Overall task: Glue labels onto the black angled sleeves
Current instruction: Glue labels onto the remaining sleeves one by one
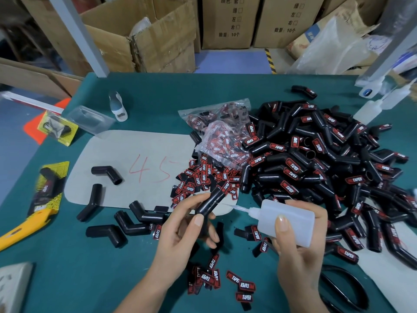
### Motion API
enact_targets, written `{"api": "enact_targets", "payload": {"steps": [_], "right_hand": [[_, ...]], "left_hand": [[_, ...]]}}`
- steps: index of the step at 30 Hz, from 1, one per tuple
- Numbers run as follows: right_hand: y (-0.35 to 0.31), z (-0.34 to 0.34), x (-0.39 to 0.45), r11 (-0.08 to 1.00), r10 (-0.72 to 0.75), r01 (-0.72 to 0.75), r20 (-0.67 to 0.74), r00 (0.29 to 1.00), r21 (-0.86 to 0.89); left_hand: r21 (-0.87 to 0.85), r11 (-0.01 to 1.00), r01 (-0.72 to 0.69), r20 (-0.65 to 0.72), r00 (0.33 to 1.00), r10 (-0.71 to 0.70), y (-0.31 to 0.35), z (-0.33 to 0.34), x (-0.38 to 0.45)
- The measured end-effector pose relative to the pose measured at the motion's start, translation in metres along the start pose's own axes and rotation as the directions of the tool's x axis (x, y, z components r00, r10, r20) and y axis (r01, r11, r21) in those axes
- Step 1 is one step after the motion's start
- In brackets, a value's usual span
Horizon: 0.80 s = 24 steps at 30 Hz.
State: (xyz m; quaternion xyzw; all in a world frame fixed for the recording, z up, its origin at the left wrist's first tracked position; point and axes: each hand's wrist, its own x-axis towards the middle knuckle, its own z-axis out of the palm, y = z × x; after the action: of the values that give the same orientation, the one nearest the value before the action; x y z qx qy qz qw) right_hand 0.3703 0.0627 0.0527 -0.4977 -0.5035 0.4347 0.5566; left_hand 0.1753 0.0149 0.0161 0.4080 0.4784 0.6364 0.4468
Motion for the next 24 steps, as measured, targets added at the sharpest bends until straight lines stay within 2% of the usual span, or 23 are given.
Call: {"api": "enact_targets", "payload": {"steps": [8,24], "right_hand": [[0.0049,-0.0011,0.0008,1.0,0.0,0.0,-0.019,1.0,0.002],[0.0077,-0.0032,0.0022,1.0,-0.017,0.016,-0.075,0.997,-0.02]], "left_hand": [[-0.056,0.998,0.029,-0.005,1.0,-0.03,0.0043,0.001,0.0001],[-0.023,1.0,0.015,0.009,1.0,-0.014,0.0062,0.002,-0.0007]]}}
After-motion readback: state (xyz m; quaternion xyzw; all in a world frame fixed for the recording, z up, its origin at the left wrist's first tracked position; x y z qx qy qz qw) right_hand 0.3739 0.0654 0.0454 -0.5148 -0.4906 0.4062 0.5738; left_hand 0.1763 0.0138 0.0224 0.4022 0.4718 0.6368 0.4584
